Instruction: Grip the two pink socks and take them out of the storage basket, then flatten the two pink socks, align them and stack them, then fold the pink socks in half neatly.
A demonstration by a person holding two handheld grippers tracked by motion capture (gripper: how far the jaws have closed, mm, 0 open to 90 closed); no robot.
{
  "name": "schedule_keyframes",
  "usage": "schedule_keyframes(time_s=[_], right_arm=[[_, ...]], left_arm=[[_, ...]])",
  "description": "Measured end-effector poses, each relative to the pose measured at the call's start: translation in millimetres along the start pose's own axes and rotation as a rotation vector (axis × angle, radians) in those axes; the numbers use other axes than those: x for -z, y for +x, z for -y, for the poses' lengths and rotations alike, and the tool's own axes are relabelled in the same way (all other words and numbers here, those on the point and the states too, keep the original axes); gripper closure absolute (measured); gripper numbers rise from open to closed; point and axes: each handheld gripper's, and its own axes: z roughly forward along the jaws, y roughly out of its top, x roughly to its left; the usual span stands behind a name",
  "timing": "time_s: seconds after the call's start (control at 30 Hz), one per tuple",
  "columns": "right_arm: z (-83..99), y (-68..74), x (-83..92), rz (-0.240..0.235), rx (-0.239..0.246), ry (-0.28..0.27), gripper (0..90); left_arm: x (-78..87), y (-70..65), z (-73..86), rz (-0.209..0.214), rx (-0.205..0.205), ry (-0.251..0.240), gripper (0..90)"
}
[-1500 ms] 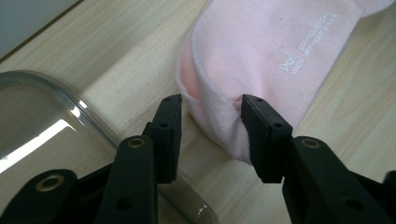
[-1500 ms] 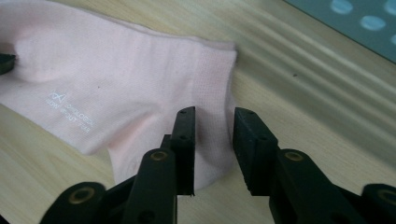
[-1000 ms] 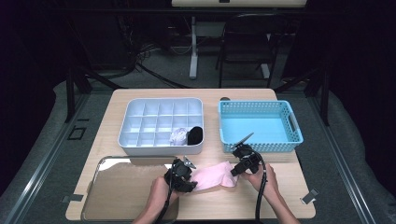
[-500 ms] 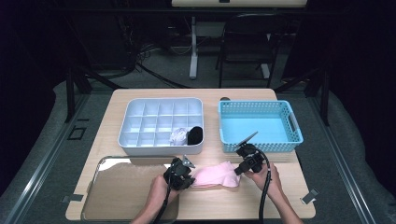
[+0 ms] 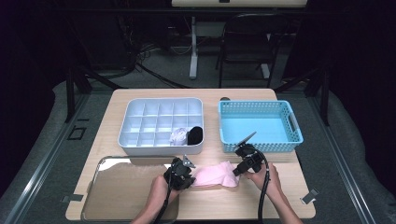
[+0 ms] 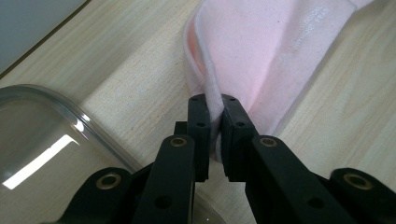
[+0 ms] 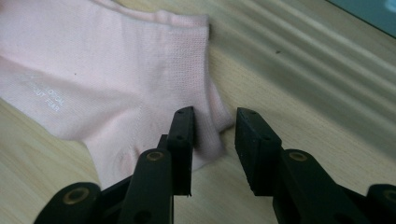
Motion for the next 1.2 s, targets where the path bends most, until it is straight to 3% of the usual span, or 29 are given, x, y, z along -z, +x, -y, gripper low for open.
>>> schedule_keyframes(time_s=[0.07, 0.1, 0.17, 0.3, 0.37, 0.5, 0.63, 0.83, 0.97, 1.0, 1.03, 1.2], right_arm=[[-1.4, -1.3, 2.3, 0.010, 0.024, 0.034, 66.3], [1.5, 2.0, -2.5, 0.000, -0.026, -0.033, 70.0], [0.3, 1.9, -0.5, -0.019, 0.010, 0.008, 76.7], [-0.4, 2.9, -0.6, -0.018, 0.010, 0.015, 81.1], [-1.5, -1.2, 2.2, -0.031, 0.034, 0.045, 81.8], [0.9, -1.2, 3.2, -0.051, -0.012, -0.008, 82.1], [0.6, -3.2, 12.7, -0.059, 0.015, 0.008, 82.2], [3.9, 0.1, 21.3, -0.089, -0.016, -0.053, 82.2], [3.5, 0.3, 29.4, -0.088, 0.002, -0.050, 82.2], [4.2, 1.3, 29.4, -0.096, -0.014, -0.077, 82.3], [3.4, -0.4, 32.5, -0.104, 0.008, -0.060, 82.3], [3.7, 1.6, 37.5, -0.131, -0.011, -0.080, 82.2]], left_arm=[[0.0, -0.1, 0.0, 0.000, 0.000, 0.000, 83.8], [0.0, -0.3, -0.1, -0.002, -0.001, 0.001, 83.8], [0.0, -0.6, 0.0, -0.004, -0.001, 0.000, 83.8], [0.0, -0.7, 0.0, -0.004, -0.001, -0.001, 83.9], [-0.2, -0.3, 0.0, -0.001, 0.000, -0.004, 83.9], [-0.7, -0.2, -0.5, 0.003, 0.001, -0.007, 83.9], [-1.4, -0.7, -1.7, 0.004, -0.005, -0.007, 83.9], [-2.8, -1.5, -2.7, 0.004, 0.002, -0.013, 83.9], [-3.7, -2.2, -3.8, -0.003, 0.000, -0.016, 83.8], [-3.9, -2.2, -4.1, -0.002, -0.001, -0.017, 83.8], [-4.0, -2.2, -4.2, -0.001, 0.000, -0.018, 83.8], [-4.8, -1.4, -5.0, 0.006, 0.007, -0.023, 83.8]])
